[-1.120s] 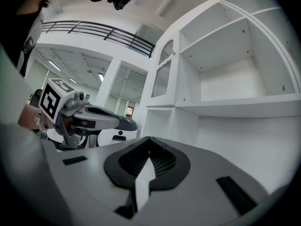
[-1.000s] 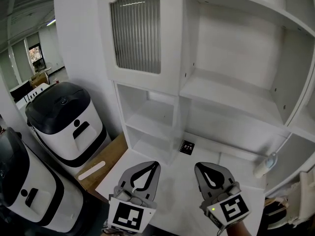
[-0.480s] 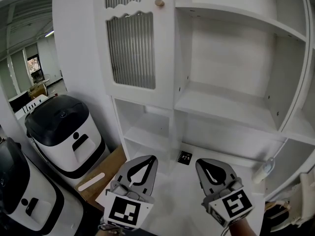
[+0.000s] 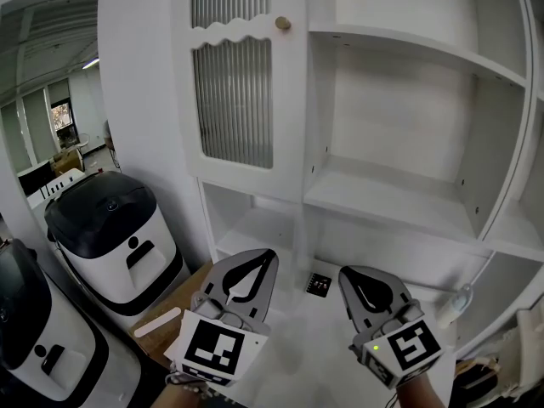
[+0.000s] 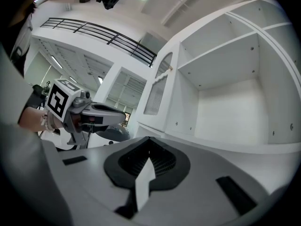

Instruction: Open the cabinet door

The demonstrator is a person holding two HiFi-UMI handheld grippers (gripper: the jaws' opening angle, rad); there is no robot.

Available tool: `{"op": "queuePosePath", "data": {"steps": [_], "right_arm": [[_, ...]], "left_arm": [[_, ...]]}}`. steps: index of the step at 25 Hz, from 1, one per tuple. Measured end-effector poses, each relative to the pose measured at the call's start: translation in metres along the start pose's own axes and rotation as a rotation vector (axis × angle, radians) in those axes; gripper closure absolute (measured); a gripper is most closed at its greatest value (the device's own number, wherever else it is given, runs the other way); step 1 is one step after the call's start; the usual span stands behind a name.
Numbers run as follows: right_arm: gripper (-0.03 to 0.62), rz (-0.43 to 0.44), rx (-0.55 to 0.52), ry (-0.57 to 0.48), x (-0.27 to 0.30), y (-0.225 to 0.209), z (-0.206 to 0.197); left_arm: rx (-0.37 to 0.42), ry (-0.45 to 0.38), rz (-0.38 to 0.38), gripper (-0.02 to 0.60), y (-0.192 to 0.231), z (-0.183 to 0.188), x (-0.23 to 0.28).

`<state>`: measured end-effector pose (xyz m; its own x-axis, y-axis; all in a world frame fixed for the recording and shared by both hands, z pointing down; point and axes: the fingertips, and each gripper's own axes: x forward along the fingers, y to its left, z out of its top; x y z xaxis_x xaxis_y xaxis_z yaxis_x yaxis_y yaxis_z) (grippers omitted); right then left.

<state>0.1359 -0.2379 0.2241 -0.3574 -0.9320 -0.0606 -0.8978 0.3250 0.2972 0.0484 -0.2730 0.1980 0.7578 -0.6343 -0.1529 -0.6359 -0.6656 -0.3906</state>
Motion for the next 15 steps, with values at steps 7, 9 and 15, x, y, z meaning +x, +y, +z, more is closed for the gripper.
{"op": "queuePosePath", "data": {"steps": [7,9,15], "right_arm": [[0.594,-0.009,0.001,0.014,0.003,-0.01,0.016],[0.594,-0.011,-0.011,0.004,0.004,-0.013,0.019],[0.594,-0.01,-0.017,0.017,0.003,-0.018,0.025]], "left_arm": [[0.039,-0.039,-0.004,0.584,0.013,0.019,0.012],[0.055,-0.047,-0.001,0.584,0.017,0.026,0.014],[0.089,-0.075,0.019,0.584,0.029,0.046,0.023]]}}
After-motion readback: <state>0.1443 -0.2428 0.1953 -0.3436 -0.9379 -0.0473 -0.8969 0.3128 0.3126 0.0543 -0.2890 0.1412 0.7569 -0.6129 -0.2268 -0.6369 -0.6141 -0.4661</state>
